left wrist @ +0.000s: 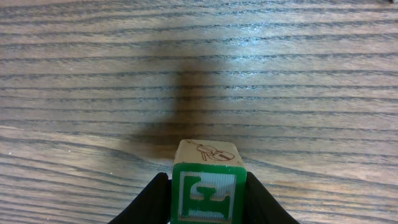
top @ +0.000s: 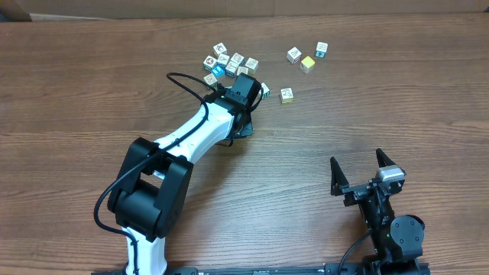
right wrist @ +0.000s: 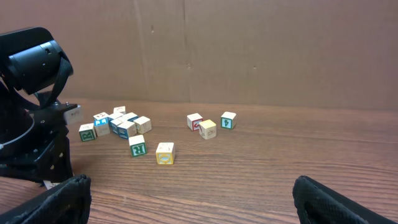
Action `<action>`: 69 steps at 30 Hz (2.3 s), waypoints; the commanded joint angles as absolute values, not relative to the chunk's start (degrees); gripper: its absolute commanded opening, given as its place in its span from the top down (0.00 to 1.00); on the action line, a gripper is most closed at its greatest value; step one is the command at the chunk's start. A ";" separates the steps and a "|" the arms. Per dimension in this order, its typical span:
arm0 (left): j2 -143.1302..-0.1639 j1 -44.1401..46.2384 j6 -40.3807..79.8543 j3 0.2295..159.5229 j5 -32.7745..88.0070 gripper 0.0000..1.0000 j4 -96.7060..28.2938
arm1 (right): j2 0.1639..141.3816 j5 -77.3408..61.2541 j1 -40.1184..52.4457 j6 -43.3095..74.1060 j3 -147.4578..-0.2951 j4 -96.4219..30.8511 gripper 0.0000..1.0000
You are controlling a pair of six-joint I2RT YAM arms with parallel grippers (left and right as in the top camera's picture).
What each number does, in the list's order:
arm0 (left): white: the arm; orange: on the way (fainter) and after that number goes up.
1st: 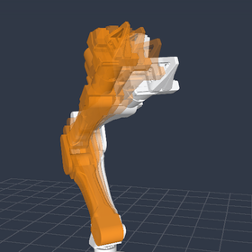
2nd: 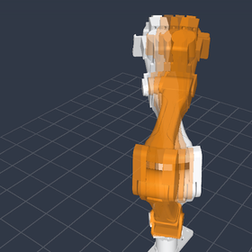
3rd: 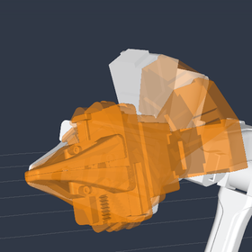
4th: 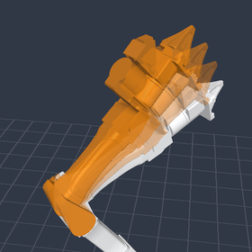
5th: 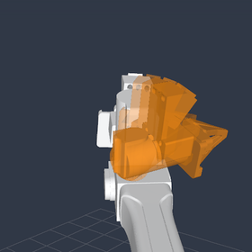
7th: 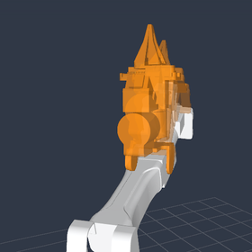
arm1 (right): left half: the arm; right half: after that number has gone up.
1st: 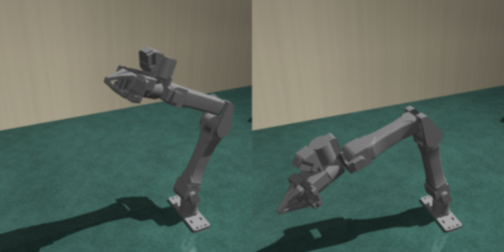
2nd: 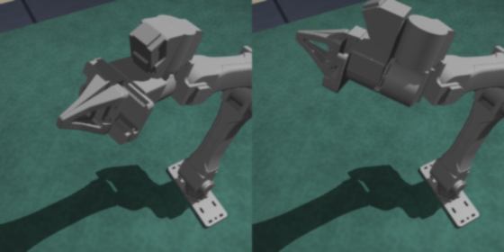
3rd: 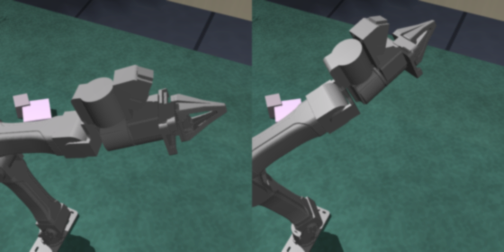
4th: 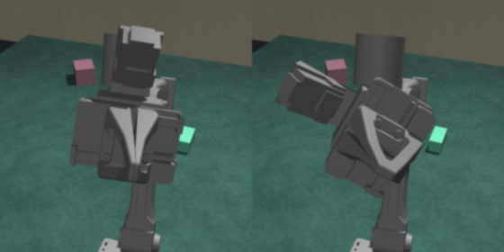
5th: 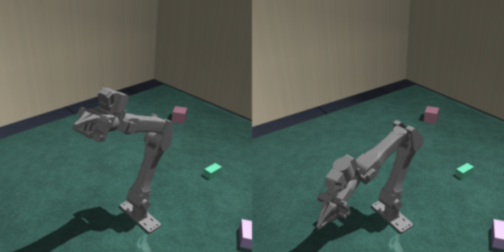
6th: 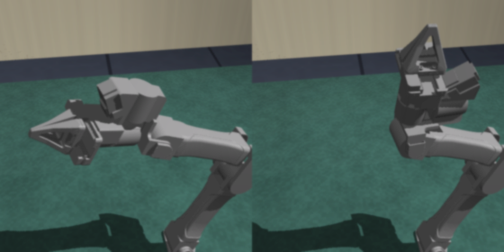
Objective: Form a horizontal line
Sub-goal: 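Lower the green block below the cluster and open the left gripper, then move the left gripper back up to the block cluster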
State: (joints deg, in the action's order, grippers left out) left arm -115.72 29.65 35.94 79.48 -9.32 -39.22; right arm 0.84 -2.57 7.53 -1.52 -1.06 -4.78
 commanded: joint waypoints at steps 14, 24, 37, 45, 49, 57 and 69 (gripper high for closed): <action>-116.97 30.04 37.93 79.40 -10.55 0.59 -40.03 | 0.16 -2.24 7.38 -1.76 -0.45 -4.67 0.00; -116.97 29.98 37.28 79.42 -10.96 0.37 -38.94 | 0.16 -2.24 7.38 -1.76 -0.45 -4.67 0.00; -116.95 25.19 31.64 98.67 -11.46 0.33 -44.86 | 0.16 -2.24 7.38 -1.78 -0.45 -4.64 0.00; -116.95 21.04 29.85 100.44 -16.47 0.04 -39.44 | 0.16 -2.24 7.38 -1.76 -0.45 -4.67 0.00; -116.95 19.09 24.34 100.44 -16.32 0.03 -35.35 | 0.16 -2.24 7.38 -1.76 -0.45 -4.64 0.00; -117.51 17.02 15.18 98.48 -13.98 0.05 -25.02 | 0.16 -2.24 7.38 -1.78 -0.45 -4.67 0.00; -128.79 14.61 12.73 98.45 -4.19 0.04 -14.85 | 0.16 -2.24 7.38 -1.76 -0.45 -4.67 0.00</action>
State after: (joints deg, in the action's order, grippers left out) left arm -126.32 15.20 14.37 99.31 -7.22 -15.79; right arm 0.84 -2.57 7.53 -1.52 -1.06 -4.78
